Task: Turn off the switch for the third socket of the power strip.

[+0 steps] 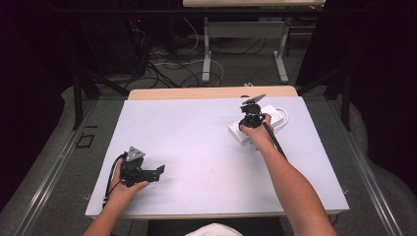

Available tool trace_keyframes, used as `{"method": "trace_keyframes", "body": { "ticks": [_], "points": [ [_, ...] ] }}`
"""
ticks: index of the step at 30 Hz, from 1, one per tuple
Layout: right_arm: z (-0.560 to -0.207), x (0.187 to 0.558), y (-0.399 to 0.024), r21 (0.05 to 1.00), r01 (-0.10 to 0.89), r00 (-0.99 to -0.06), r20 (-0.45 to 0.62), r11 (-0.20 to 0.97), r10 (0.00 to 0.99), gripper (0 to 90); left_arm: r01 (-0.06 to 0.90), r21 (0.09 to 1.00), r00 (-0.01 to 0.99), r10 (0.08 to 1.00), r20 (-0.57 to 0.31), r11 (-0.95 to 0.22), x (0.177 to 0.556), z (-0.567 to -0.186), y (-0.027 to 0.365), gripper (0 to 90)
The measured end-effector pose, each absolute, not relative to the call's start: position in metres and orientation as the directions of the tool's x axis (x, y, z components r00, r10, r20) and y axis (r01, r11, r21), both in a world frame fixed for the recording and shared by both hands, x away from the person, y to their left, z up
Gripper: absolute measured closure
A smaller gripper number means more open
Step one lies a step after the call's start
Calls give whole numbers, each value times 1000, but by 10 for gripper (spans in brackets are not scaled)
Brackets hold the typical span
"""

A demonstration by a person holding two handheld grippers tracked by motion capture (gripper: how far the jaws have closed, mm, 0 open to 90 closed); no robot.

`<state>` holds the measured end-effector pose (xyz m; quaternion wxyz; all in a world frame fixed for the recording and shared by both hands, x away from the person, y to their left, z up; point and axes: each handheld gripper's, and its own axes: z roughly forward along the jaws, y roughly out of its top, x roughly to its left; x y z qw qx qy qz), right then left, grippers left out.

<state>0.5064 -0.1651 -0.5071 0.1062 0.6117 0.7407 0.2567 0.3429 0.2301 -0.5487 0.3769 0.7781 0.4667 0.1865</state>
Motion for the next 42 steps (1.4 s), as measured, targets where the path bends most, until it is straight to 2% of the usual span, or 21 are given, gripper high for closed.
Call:
{"method": "trace_keyframes", "body": {
  "ticks": [1, 2, 3, 7, 13, 14, 17, 23, 27, 34, 42],
  "points": [
    [-507, 506, -164, 525, 843, -228, 157, 115, 961, 683, 585, 760, 497, 866, -61, -282, 343, -549, 230, 29],
    [-506, 506, -163, 545, 832, -229, 168, 104, 959, 587, 585, 760, 497, 865, -61, -283, 343, -548, 230, 29],
    [-506, 506, -163, 545, 832, -229, 168, 104, 959, 587, 585, 760, 497, 865, -61, -283, 343, -548, 230, 29],
    [-505, 506, -161, 579, 810, -233, 174, 92, 957, 468, 585, 761, 496, 866, -62, -281, 343, -549, 230, 29],
    [-501, 505, -157, 655, 746, -243, 102, 119, 965, 307, 586, 760, 497, 866, -60, -283, 343, -549, 230, 31],
    [-501, 505, -157, 655, 746, -243, 102, 119, 965, 307, 583, 761, 498, 865, -59, -284, 343, -549, 230, 31],
    [-498, 503, -154, 684, 712, -256, 40, 160, 966, 234, 585, 761, 495, 867, -60, -282, 343, -549, 230, 31],
    [-495, 503, -156, 706, 687, -250, 8, 172, 968, 154, 583, 761, 497, 866, -59, -283, 343, -549, 230, 33],
    [-491, 501, -158, 721, 677, -217, 3, 148, 976, 139, 585, 760, 496, 866, -58, -284, 343, -549, 230, 35],
    [-483, 497, -163, 740, 659, -205, 7, 133, 979, 0, 583, 760, 495, 867, -54, -286, 343, -549, 230, 37],
    [-472, 489, -168, 761, 630, -231, -6, 154, 973, 0, 584, 761, 492, 869, -56, -282, 343, -549, 230, 38]
  ]
}}
